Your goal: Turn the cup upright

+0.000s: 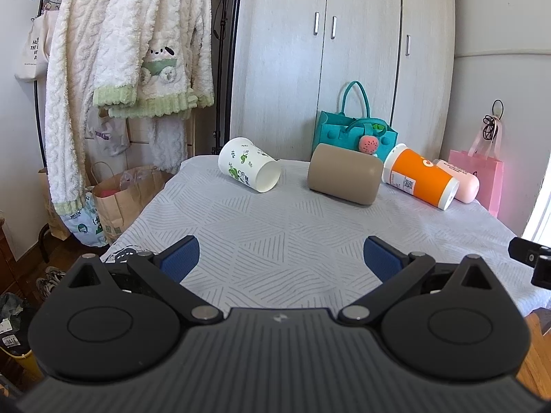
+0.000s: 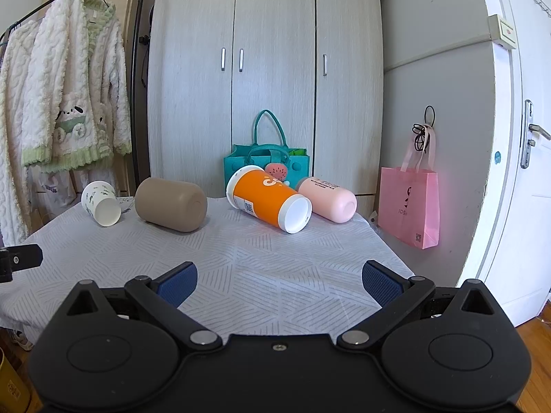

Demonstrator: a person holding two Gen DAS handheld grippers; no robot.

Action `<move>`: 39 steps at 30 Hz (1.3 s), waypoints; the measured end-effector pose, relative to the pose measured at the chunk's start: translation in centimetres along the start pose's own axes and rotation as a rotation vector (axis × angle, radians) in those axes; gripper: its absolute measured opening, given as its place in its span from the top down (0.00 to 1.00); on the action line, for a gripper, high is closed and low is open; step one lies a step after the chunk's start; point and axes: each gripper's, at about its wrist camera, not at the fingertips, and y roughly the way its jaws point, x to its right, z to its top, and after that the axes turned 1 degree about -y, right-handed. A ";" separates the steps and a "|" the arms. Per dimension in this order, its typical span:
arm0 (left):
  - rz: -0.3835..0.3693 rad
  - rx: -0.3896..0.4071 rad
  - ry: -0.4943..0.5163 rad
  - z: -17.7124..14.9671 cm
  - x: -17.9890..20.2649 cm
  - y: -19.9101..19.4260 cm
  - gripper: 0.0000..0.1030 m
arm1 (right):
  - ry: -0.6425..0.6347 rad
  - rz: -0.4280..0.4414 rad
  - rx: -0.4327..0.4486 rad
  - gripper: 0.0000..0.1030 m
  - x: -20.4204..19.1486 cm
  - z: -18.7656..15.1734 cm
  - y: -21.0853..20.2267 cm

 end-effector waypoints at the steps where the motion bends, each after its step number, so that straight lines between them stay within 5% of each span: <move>1: 0.001 0.000 0.000 0.0 0.0 0.0 0.00 | 0.000 0.000 0.000 0.00 0.0 0.0 0.0; 39: 0.008 -0.008 -0.002 -0.8 -0.4 0.1 0.00 | 0.001 0.002 -0.008 0.00 -0.1 -0.4 0.4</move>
